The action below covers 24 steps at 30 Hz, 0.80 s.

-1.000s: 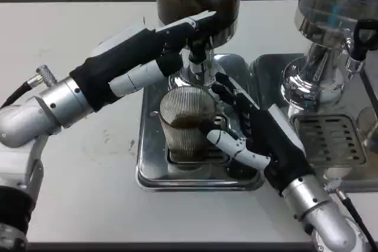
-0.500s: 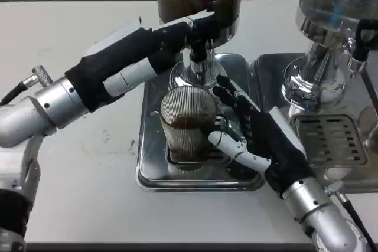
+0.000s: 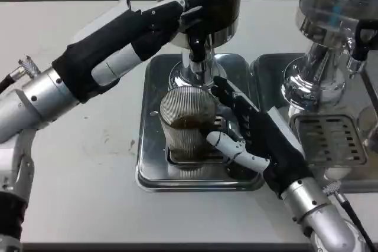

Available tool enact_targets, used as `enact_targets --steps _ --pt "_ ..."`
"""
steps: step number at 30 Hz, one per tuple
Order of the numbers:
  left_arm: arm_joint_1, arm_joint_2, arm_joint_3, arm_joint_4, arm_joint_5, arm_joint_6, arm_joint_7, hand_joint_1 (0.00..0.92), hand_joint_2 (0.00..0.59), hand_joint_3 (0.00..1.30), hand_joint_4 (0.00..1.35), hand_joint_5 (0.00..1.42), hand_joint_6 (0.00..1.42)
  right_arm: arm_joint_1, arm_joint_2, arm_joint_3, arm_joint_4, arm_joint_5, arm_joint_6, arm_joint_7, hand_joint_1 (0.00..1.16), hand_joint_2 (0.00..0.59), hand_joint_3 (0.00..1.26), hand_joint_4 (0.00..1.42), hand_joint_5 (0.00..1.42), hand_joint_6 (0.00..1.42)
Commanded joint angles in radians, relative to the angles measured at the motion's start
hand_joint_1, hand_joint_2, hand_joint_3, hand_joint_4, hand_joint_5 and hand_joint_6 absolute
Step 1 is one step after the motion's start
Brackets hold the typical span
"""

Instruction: Grasp the cup under the faucet to collect the drink, then remove the cup.

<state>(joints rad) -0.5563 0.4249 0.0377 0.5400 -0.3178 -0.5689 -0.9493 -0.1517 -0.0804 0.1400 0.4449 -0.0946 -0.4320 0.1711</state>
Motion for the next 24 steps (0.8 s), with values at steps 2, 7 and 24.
enact_targets --steps 2,7,24 --pt "0.017 0.008 0.035 -0.061 -0.043 0.015 -0.018 0.0 0.054 0.17 0.06 0.11 0.1 -0.008 0.004 -0.004 0.011 0.01 -0.019 0.006 0.54 0.252 0.07 0.09 0.04 0.06" --pt "0.05 0.002 0.067 -0.116 -0.088 0.019 -0.014 0.0 0.071 0.21 0.11 0.16 0.14 -0.005 0.004 -0.005 0.007 0.013 -0.02 0.005 0.54 0.257 0.08 0.09 0.05 0.06" --pt "0.223 0.004 0.232 -0.301 -0.183 0.043 0.058 0.0 0.078 0.26 0.2 0.25 0.21 0.013 0.001 -0.014 -0.014 0.022 -0.019 0.009 0.53 0.26 0.08 0.1 0.05 0.06"
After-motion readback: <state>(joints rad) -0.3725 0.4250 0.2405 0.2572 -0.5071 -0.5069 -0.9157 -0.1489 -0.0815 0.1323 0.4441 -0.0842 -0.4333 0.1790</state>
